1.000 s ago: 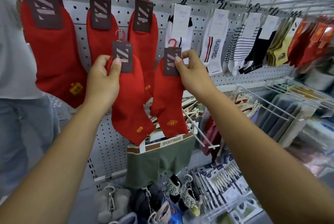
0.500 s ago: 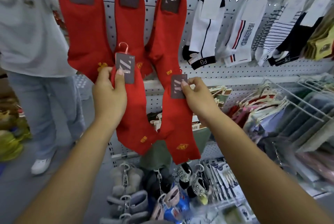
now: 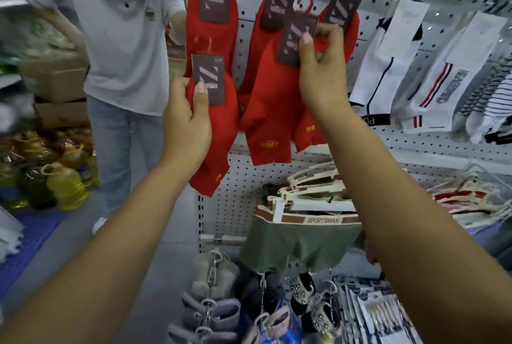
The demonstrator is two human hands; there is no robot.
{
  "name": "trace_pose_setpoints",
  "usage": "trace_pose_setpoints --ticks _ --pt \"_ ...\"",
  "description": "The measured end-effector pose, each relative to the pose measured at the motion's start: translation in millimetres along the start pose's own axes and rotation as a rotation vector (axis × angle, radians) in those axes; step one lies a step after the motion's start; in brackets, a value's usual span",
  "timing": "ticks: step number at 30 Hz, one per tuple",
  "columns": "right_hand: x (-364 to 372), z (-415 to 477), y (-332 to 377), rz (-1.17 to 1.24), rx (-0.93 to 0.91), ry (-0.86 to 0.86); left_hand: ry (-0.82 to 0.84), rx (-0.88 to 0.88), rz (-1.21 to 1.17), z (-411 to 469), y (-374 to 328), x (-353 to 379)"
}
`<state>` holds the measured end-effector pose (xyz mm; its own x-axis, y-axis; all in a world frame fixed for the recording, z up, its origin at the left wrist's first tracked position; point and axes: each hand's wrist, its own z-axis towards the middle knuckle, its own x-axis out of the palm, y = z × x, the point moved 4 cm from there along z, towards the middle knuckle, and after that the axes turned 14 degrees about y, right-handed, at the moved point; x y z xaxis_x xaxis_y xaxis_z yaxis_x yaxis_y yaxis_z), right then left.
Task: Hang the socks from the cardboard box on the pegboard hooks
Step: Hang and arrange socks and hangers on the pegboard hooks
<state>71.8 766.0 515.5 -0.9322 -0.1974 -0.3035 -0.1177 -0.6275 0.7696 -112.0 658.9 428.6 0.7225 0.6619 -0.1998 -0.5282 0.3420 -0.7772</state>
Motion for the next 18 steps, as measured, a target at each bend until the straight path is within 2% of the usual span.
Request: trace_pose_setpoints --ticks 7,12,15,18 --pt "-2 35 31 -0.054 -0.142 0.058 0.015 0.021 -0.049 12 -9 7" --pt "1 46 36 -0.076 -0.132 0.121 0.023 0.024 -0.069 13 -10 10" --pt "5 48 28 -0.095 -0.072 0.2 0.04 0.023 -0.089 14 -9 11" --pt "4 48 20 -0.085 -0.004 0.204 0.071 0.005 -0.107 13 -7 12"
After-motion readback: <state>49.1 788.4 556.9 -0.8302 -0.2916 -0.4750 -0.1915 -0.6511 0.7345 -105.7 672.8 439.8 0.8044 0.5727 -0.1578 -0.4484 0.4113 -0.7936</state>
